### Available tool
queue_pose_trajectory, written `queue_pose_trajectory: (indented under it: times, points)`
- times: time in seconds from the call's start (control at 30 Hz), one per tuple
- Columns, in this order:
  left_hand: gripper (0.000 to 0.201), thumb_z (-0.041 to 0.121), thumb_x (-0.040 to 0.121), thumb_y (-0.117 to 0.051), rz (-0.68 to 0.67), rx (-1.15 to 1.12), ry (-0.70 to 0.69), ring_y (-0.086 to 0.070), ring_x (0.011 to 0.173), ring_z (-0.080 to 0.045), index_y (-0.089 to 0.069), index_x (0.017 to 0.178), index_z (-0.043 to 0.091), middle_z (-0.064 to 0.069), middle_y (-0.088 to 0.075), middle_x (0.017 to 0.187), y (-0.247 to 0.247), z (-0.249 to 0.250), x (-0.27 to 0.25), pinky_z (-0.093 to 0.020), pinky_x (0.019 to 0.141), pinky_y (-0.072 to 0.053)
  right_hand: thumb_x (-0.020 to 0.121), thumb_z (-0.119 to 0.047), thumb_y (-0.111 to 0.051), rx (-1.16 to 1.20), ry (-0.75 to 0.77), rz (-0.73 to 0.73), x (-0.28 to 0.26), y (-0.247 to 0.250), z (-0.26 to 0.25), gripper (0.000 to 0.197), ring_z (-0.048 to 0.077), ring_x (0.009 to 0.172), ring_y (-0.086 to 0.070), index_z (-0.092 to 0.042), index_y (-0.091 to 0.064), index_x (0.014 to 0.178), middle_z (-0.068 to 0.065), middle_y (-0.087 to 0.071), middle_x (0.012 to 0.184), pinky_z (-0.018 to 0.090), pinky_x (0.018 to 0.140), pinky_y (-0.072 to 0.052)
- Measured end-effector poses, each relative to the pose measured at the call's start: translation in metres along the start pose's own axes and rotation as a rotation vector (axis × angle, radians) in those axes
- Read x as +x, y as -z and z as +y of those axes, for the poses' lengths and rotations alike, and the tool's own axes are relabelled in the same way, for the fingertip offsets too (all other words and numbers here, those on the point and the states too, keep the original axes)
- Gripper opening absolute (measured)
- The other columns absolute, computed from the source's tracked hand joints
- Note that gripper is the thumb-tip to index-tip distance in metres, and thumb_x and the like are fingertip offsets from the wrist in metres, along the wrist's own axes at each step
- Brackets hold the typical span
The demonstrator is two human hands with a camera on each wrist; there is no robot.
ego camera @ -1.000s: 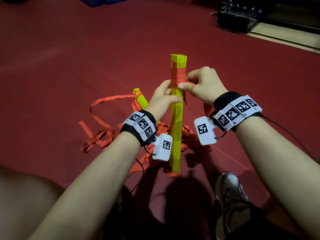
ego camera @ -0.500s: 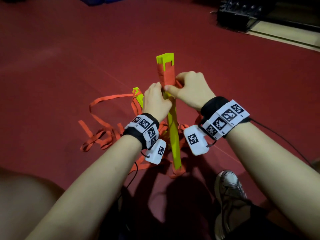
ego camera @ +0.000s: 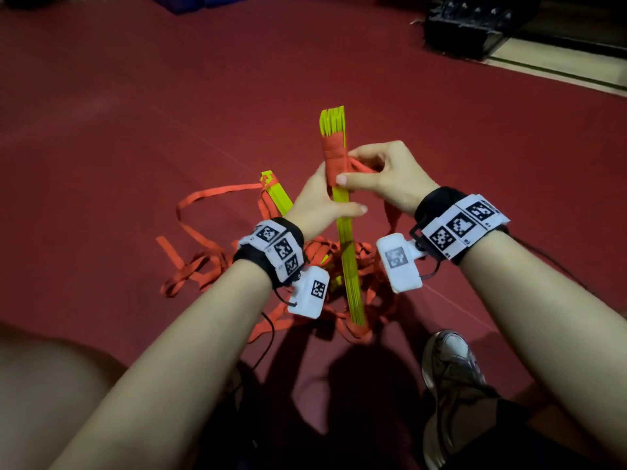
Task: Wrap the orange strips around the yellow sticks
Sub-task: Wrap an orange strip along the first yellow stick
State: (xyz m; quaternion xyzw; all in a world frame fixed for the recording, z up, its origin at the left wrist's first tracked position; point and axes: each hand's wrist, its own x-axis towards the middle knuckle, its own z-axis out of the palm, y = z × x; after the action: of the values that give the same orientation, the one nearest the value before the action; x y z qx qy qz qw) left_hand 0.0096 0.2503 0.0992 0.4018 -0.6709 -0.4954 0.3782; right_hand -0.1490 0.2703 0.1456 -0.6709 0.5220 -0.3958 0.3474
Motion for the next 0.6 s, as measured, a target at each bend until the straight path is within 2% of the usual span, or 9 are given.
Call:
queue_pose_trajectory:
  times: [0.07,0.1,0.2,0.27,0.37,0.43,0.47,0.53,0.6]
  points:
    - [0.038,-0.003,0.070,-0.080,-0.062,-0.139,0.006,-0.067,0.088,-0.015,-0.067,0.105,0.004,-0.004,-0.073,0.092,0.002,0.002,0.000,-0.033,0.085,-0.057,0.083,-0.009,-0.080,0.103,0.001,-0.046,-0.003,-0.005,-0.002,0.021,0.002,0.067,-0.060,0.001,-0.073,0.100,0.003,-0.070,0.076,0.021,0.060,-0.047]
    - [0.030,-0.004,0.071,-0.077,-0.052,-0.142,-0.004,-0.068,0.082,-0.017,-0.069,0.098,0.004,-0.005,-0.073,0.084,0.002,0.004,0.000,-0.033,0.080,-0.058,0.083,-0.006,-0.079,0.128,-0.005,-0.051,-0.003,-0.006,-0.001,0.021,0.003,0.067,-0.062,0.002,-0.073,0.102,0.002,-0.071,0.077,0.020,0.060,-0.049]
    - [0.016,0.004,0.071,-0.077,0.055,-0.070,-0.014,-0.063,0.062,-0.013,-0.073,0.079,0.017,0.001,-0.069,0.066,0.001,0.008,0.000,-0.028,0.063,-0.055,0.081,-0.016,-0.082,0.125,-0.030,-0.031,0.000,-0.008,0.000,0.025,0.016,0.071,-0.067,-0.004,-0.075,0.101,0.016,-0.075,0.084,0.032,0.066,-0.056]
    - [0.019,0.011,0.067,-0.081,0.174,-0.047,0.001,-0.058,0.059,-0.007,-0.070,0.070,0.026,0.009,-0.065,0.059,0.001,0.004,0.004,-0.025,0.060,-0.051,0.077,-0.031,-0.084,-0.048,-0.005,0.048,0.004,-0.007,-0.001,0.026,0.011,0.071,-0.064,-0.012,-0.078,0.093,0.009,-0.076,0.082,0.031,0.070,-0.054]
    - [0.018,0.029,0.060,-0.082,0.384,0.001,0.030,-0.049,0.056,-0.003,-0.063,0.059,0.028,0.013,-0.059,0.056,0.001,0.001,0.006,-0.024,0.057,-0.042,0.081,-0.033,-0.080,-0.356,0.096,0.164,0.008,-0.007,-0.011,0.021,0.013,0.068,-0.060,-0.013,-0.077,0.085,0.003,-0.072,0.073,0.030,0.071,-0.047]
    - [0.018,0.028,0.065,-0.079,0.481,0.073,0.059,-0.052,0.057,-0.006,-0.061,0.065,0.027,0.013,-0.059,0.059,-0.002,0.004,0.006,-0.025,0.058,-0.039,0.083,-0.036,-0.075,-0.458,0.117,0.164,0.010,-0.014,-0.015,0.020,0.021,0.076,-0.065,-0.017,-0.077,0.088,0.002,-0.072,0.078,0.033,0.078,-0.050]
    - [0.015,0.025,0.073,-0.078,0.530,0.121,0.078,-0.054,0.062,-0.011,-0.062,0.073,0.026,0.013,-0.060,0.064,-0.004,0.005,0.005,-0.026,0.060,-0.038,0.082,-0.042,-0.071,-0.478,0.105,0.164,0.010,-0.017,-0.017,0.024,0.025,0.079,-0.067,-0.019,-0.076,0.088,0.002,-0.073,0.079,0.036,0.079,-0.051]
    - [0.011,0.025,0.085,-0.069,0.612,0.209,0.113,-0.057,0.075,-0.020,-0.066,0.096,0.023,0.010,-0.063,0.078,-0.006,0.007,0.002,-0.027,0.065,-0.038,0.076,-0.059,-0.064,-0.499,0.072,0.159,0.009,-0.024,-0.018,0.040,0.028,0.076,-0.064,-0.020,-0.071,0.083,0.000,-0.069,0.075,0.038,0.073,-0.052]
    - [0.033,0.032,0.085,-0.062,0.627,0.255,0.117,-0.065,0.084,-0.026,-0.062,0.116,0.019,0.004,-0.069,0.089,-0.008,0.004,0.000,-0.032,0.069,-0.048,0.071,-0.071,-0.064,-0.575,0.036,0.179,0.007,-0.032,-0.020,0.048,0.028,0.072,-0.058,-0.024,-0.057,0.074,-0.002,-0.064,0.072,0.036,0.066,-0.047]
